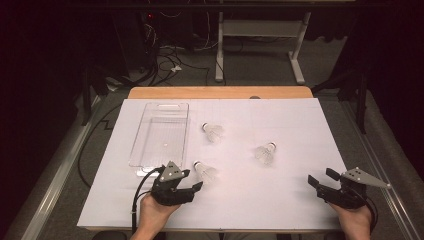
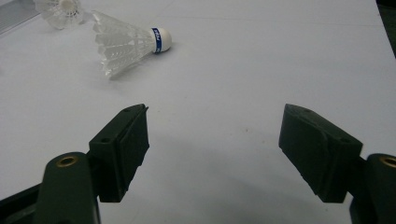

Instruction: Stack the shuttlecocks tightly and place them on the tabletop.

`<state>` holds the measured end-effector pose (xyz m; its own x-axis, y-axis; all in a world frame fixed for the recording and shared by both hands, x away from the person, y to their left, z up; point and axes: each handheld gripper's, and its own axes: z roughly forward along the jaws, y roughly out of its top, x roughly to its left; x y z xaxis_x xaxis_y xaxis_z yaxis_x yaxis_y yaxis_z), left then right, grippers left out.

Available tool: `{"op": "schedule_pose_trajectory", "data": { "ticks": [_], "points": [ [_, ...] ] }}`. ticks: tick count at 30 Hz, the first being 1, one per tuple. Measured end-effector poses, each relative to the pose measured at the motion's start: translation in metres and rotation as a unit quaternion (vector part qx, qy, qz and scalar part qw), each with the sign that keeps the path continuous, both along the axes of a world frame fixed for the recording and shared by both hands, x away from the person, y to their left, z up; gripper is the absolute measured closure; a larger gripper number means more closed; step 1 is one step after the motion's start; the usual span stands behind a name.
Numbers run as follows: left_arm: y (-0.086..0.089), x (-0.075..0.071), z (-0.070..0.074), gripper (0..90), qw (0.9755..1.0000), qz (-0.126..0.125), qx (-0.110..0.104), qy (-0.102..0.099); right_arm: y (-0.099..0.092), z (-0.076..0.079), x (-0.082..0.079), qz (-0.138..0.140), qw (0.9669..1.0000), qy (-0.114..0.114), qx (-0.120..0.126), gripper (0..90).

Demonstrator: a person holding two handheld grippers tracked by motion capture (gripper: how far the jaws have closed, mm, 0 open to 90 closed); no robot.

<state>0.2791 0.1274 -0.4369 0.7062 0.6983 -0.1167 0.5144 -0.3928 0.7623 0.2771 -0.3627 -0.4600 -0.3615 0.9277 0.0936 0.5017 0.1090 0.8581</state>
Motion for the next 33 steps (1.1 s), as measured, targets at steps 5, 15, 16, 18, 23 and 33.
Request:
{"op": "schedule_pose_trajectory", "data": {
  "ticks": [5, 15, 16, 18, 23, 33],
  "points": [
    [-0.006, 0.003, 0.0, 41.2, 0.9999, -0.003, 0.011, 0.002, 0.0, 0.0, 0.001, 0.001, 1.0, 0.001, -0.002, 24.7],
    [-0.026, 0.01, 0.005, 43.2, 0.9988, 0.002, 0.046, -0.014, 0.0, 0.0, 0.0, 0.002, 1.0, 0.001, -0.002, 24.8],
    [-0.028, 0.011, 0.006, 43.4, 0.9987, 0.002, 0.049, -0.013, 0.0, 0.0, 0.0, 0.003, 1.0, 0.001, -0.001, 24.8],
    [-0.03, 0.014, 0.006, 43.9, 0.9989, 0.001, 0.046, -0.008, 0.0, 0.0, 0.0, 0.003, 1.0, 0.001, -0.001, 24.7],
    [-0.032, 0.021, 0.004, 45.8, 0.9987, 0.007, 0.051, -0.006, 0.0, 0.0, 0.0, 0.004, 1.0, 0.002, 0.002, 24.9],
    [-0.035, 0.029, 0.0, 51.6, 0.9979, 0.009, 0.064, 0.007, 0.0, -0.001, 0.001, 0.004, 1.0, 0.002, 0.005, 25.0]
  ]
}}
